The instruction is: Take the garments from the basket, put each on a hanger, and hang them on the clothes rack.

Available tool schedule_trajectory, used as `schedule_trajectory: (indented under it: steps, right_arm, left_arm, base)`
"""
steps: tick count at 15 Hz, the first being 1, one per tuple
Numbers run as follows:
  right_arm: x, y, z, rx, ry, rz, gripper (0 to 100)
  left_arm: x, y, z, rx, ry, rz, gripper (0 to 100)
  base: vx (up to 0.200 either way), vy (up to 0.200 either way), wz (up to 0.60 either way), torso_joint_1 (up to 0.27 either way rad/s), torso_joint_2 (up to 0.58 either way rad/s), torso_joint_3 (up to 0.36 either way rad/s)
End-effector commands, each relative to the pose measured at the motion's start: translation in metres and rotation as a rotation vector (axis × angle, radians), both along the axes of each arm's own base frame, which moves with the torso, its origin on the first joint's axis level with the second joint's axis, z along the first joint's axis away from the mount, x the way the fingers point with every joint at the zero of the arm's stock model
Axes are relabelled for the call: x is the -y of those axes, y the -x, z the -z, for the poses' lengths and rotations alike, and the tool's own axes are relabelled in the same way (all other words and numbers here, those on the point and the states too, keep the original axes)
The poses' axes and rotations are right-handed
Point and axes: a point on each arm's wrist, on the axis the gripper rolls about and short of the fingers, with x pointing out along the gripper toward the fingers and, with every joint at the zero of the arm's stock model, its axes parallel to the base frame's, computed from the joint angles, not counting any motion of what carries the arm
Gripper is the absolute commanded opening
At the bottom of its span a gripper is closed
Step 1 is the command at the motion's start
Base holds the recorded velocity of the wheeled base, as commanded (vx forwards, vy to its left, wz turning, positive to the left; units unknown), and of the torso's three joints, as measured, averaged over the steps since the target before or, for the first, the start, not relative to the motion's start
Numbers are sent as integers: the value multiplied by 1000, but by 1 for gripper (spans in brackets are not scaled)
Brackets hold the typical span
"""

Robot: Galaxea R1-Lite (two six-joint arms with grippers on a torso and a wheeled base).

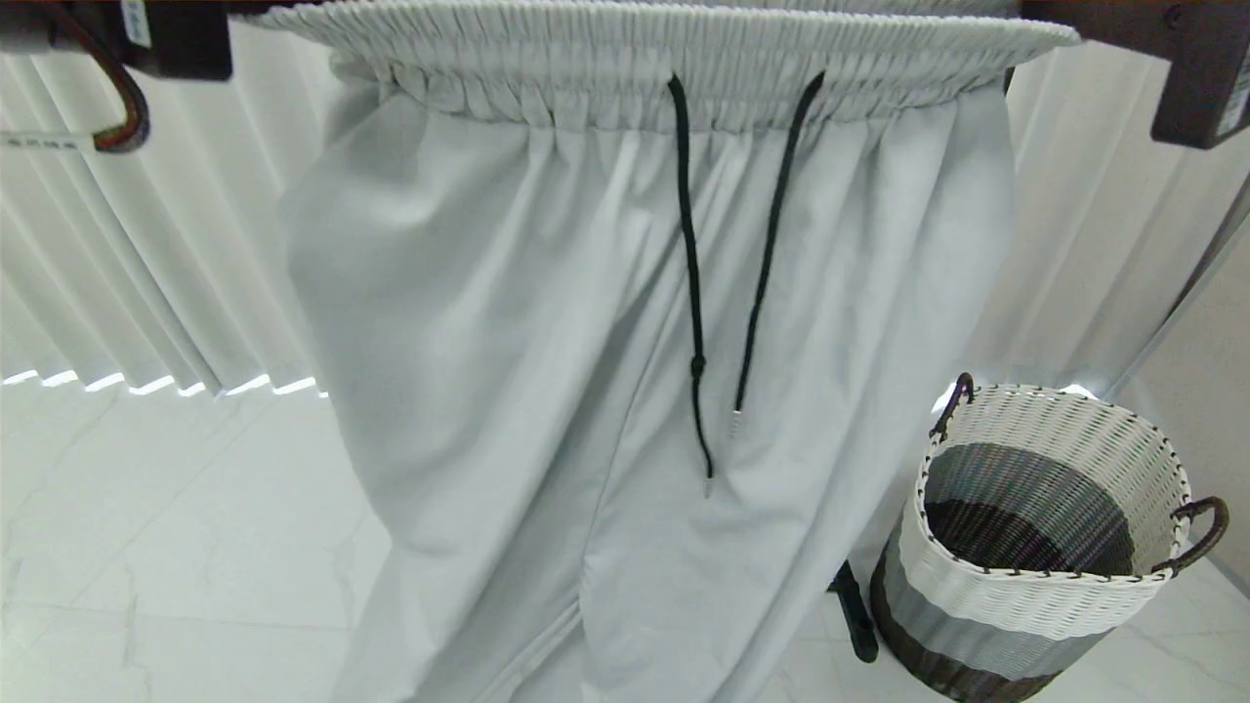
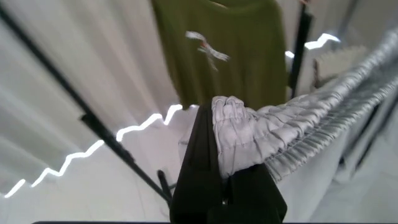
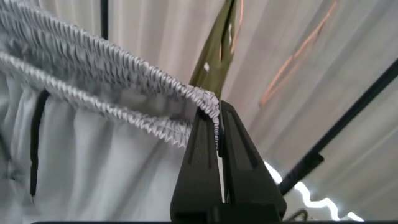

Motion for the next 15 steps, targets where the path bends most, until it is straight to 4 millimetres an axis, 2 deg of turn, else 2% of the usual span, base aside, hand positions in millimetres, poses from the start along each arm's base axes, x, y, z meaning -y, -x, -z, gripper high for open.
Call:
schedule_trajectory:
  steps: [1,3,6,11,13,15]
  right_arm:
    - [11,8,-7,26,-23,-2,0]
    - [15,10,-9,34,-30,-5,0]
    - [12,13,-7,31,-27,-19,0]
    - [5,1,-2,9,-14,10,0]
    - [17,0,-5,16,-24,51,0]
    - [37,7,-9,23,-34,84,0]
  left_arm:
    - [6,11,10,-3,-15,66,0]
    - [6,12,8,7,-13,70,0]
    - [15,18,14,39,-101,58,0]
    - [21,18,16,63,-87,13,0]
    - [28,14,18,55,-98,15,0]
    - [41,4,17,70,-86,14,0]
  base:
    - [0,0,0,0,0,0]
    - [0,0,0,0,0,0]
    - [0,0,0,0,0,0]
    - [0,0,0,0,0,0]
    - [0,0,0,0,0,0]
    - [0,0,0,0,0,0]
